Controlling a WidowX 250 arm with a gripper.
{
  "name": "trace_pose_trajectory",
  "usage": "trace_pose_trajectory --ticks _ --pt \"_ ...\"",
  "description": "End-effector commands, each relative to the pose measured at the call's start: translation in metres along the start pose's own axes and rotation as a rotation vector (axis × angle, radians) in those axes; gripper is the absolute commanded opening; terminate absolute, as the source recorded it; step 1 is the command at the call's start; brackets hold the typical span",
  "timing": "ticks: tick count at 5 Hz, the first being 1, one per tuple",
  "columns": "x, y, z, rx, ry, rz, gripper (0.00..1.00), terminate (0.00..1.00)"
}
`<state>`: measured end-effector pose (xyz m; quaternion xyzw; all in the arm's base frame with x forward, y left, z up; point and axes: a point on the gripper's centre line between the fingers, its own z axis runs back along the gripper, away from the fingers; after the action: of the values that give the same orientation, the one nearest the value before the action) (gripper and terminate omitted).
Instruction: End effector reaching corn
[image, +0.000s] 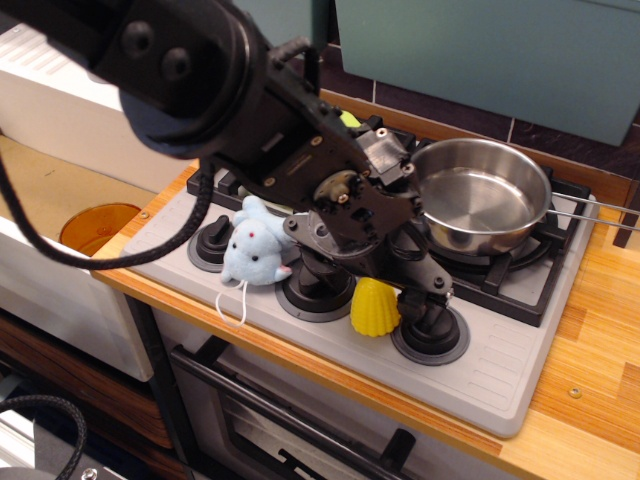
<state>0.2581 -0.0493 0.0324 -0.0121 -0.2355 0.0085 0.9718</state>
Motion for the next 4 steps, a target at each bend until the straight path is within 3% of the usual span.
trace_pose_trajectory --ticks 1,4 --pt "0.000 0.000 0.000 0.000 0.000 0.000 1.00 0.00" --pt "0.030 -0.007 0.041 0.062 0.089 -0.049 1.00 0.00"
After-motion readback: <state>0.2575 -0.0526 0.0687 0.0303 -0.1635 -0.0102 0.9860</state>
